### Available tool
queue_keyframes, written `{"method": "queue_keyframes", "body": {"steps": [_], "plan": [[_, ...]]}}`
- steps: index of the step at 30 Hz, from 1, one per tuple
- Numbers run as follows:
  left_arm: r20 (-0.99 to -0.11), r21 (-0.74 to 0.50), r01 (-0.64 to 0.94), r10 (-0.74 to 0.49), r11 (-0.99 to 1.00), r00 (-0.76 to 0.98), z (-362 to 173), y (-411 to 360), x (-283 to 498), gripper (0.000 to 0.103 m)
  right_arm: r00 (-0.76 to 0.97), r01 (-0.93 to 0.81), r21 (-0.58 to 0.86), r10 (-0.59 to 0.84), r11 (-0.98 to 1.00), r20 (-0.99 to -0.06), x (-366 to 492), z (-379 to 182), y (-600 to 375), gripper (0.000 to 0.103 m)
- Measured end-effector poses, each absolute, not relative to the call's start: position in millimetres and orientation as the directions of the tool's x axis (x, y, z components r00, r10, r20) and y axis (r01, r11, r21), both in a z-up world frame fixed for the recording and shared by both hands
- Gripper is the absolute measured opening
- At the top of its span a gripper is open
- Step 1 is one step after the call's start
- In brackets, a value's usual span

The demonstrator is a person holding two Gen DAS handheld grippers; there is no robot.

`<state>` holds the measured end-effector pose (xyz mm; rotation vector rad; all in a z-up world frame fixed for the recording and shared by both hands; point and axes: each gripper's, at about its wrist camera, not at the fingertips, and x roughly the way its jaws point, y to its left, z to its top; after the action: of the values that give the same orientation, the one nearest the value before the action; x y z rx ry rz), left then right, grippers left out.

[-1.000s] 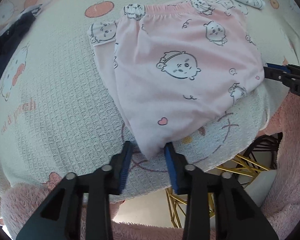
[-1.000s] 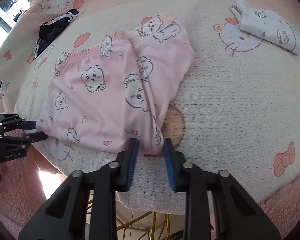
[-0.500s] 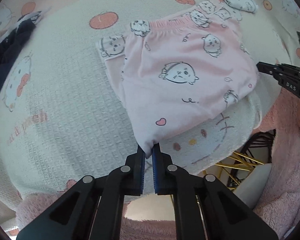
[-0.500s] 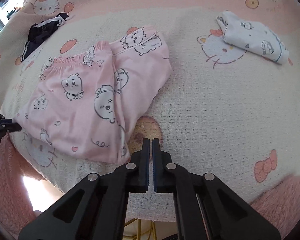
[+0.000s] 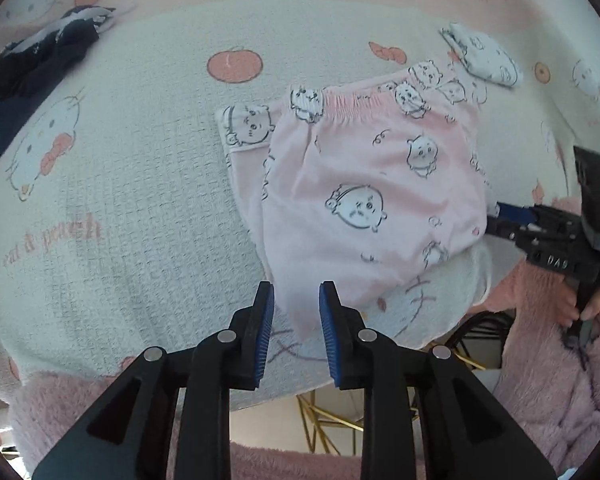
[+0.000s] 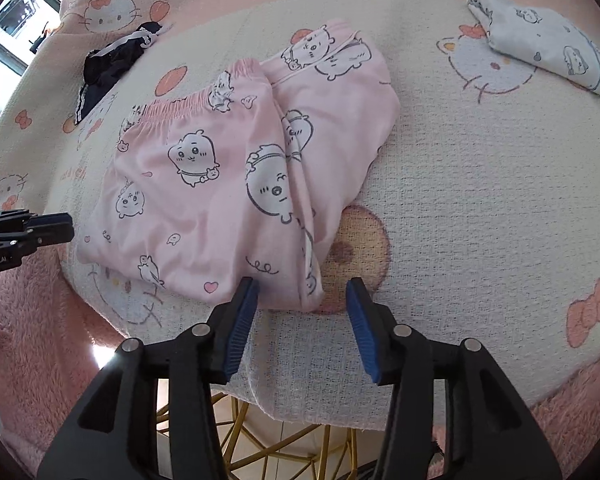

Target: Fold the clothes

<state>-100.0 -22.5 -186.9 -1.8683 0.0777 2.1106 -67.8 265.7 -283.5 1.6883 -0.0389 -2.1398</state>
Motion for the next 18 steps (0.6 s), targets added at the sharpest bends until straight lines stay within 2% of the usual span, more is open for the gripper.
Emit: {"method": "queue_keyframes", "body": {"steps": [1,2,6,7,8,9,10,13,14,18], "plan": [[-0.977,-0.167,-0.268,0.196,-0.949,-0.083,-197,-19,-100,0.025,-0.184,0.308,0.269,-0.335,-0.913,-0.924,-68,-284,264,0.014],[-0.981,-0.157,-0.274,0.181,-0.949,-0.067,-205,-12,-98,0.025,-0.182,0.314,0.273,-0.34,-0.909,-0.923,-68,-283,263,0.008],[-0.993,-0.094,-0.332,0.112,-0.938,-0.034,-216,-4,-89,0.025,-0.199,0.299,0.299,-0.366,-0.906,-0.909,-67,-270,269,0.006],[-0.995,-0.079,-0.347,0.094,-0.934,-0.027,-218,-2,-87,0.028,-0.204,0.279,0.325,-0.386,-0.904,-0.9,-68,-264,275,0.006],[-0.997,-0.063,-0.362,0.076,-0.93,-0.021,-220,0,-85,0.032,-0.214,0.263,0.343,-0.401,-0.902,-0.891,-69,-258,279,0.006],[-0.998,-0.048,-0.377,0.058,-0.925,-0.014,-222,2,-83,0.046,-0.223,0.258,0.347,-0.405,-0.902,-0.887,-70,-253,282,0.006],[-0.999,-0.038,-0.386,0.043,-0.922,-0.003,-225,1,-83,0.055,-0.234,0.264,0.329,-0.391,-0.907,-0.89,-70,-250,282,0.005],[-0.998,-0.047,-0.386,0.054,-0.921,-0.009,-218,-2,-84,0.056,-0.256,0.294,0.185,-0.264,-0.938,-0.93,-66,-249,277,0.002],[-0.997,-0.05,-0.382,0.071,-0.923,-0.043,-209,-4,-83,0.056,-0.258,0.291,0.135,-0.214,-0.947,-0.942,-61,-248,287,0.004],[-0.969,-0.033,-0.412,0.131,-0.91,-0.21,-179,11,-90,0.056,-0.253,0.255,0.149,-0.215,-0.955,-0.943,-58,-241,304,0.011]]}}
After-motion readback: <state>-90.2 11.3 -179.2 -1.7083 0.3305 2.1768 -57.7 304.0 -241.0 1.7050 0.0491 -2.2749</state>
